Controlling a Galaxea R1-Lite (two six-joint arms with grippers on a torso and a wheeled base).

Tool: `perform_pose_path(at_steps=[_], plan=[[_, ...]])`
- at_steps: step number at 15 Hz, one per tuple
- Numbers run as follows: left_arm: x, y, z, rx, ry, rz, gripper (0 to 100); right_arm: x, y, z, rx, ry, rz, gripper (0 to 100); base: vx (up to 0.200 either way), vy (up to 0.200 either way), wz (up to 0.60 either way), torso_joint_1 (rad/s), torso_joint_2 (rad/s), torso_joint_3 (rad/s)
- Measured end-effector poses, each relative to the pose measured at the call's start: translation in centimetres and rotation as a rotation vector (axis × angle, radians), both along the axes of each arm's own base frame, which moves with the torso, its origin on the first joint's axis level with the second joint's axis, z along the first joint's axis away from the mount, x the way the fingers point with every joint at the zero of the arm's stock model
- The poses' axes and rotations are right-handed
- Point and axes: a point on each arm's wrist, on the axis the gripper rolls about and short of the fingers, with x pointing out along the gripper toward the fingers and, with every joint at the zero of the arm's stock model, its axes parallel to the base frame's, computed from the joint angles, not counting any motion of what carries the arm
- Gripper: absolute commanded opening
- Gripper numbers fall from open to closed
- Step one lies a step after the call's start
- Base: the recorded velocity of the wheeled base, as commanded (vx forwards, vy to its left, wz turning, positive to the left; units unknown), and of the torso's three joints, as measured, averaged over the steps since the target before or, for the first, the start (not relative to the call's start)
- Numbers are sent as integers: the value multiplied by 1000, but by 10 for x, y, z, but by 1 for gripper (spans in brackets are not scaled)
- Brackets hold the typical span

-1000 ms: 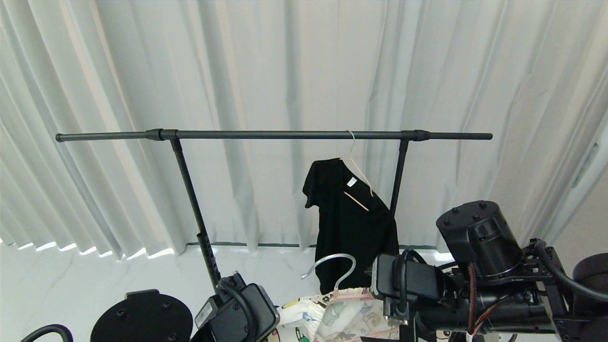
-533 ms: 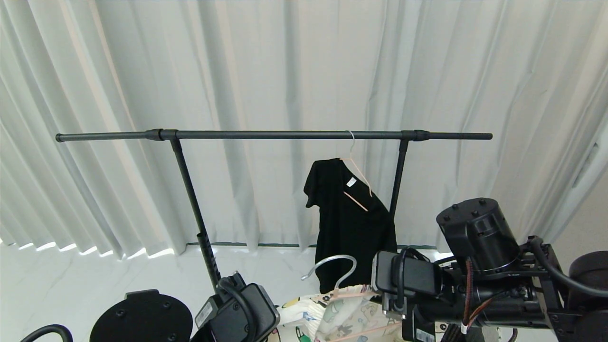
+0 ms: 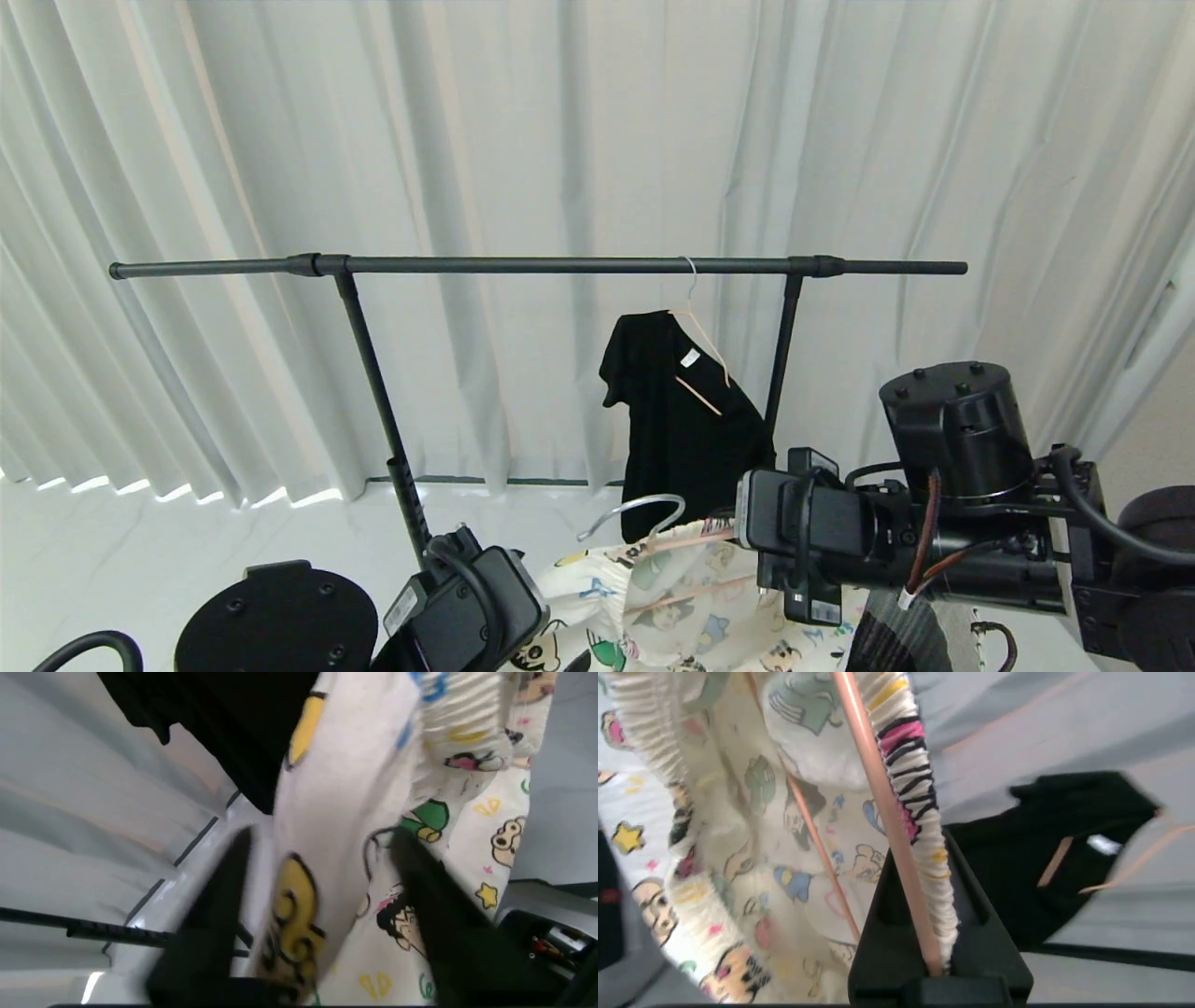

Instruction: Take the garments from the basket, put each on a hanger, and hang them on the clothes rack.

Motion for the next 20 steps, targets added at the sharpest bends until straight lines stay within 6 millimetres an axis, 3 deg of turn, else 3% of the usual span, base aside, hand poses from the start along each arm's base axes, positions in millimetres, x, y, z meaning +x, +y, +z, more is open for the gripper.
perform_pose_path(at_steps=[3, 9, 15, 20], plan=[[1, 14, -4, 12, 8, 48, 100, 19, -18, 4, -6, -86, 14, 0, 0, 0, 0, 0, 0, 0], [7, 65, -11, 7, 30, 268, 100, 48, -57, 21, 92, -177, -58, 0, 0, 0, 0, 0, 0, 0], [39, 75, -4, -103, 88, 297, 100, 39, -69, 43, 206, -148, -103, 0, 0, 0, 0, 0, 0, 0], [59, 75, -2, -136, 110, 283, 100, 18, -67, 52, 212, -109, -61, 0, 0, 0, 0, 0, 0, 0]])
